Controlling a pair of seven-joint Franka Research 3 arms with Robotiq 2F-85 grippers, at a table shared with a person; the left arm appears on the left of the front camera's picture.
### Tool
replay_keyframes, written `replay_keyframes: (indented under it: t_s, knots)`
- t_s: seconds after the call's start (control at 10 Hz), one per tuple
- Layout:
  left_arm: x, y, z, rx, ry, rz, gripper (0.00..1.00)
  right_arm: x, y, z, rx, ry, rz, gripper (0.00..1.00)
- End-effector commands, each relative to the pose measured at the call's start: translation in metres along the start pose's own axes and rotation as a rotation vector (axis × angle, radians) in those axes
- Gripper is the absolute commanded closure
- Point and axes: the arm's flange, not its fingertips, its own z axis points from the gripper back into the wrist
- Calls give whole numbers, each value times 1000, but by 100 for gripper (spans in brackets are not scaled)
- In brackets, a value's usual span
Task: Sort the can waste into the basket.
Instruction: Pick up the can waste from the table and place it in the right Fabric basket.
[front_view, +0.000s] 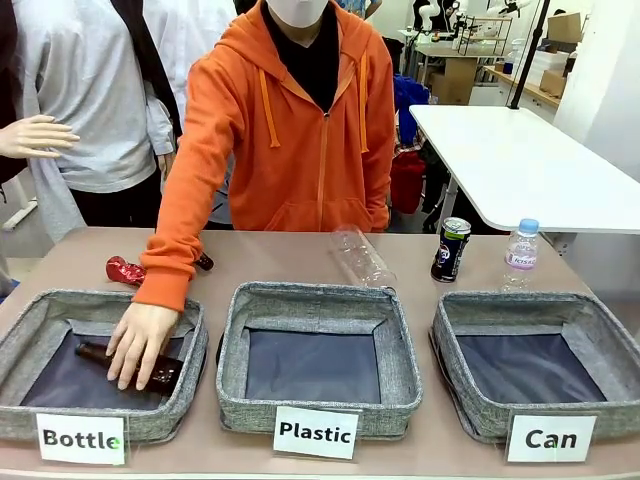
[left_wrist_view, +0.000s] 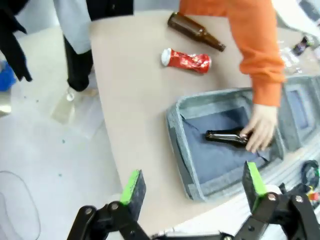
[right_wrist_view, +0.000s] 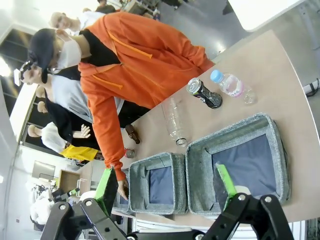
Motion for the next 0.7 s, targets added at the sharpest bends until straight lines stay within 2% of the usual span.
replay_keyframes:
  t_s: [0.0,0.2,0.4,0.5,0.6]
  knots:
    - [-31,6,-3,-64,-43,-12,0,2,3,-1,25,-6,3,0]
    - [-30,6,-2,-62,-50,-3,0,2,3,-1,25,-6,3,0]
    - [-19,-7,-19,-89,6,-61,0,2,3,-1,25,-6,3,0]
    - [-3,-19,-40,-101,83,-124,0,2,3,-1,25,-6,3,0]
    - [20,-34,-71,-95,200,-184,0,2,3,-1,25,-6,3,0]
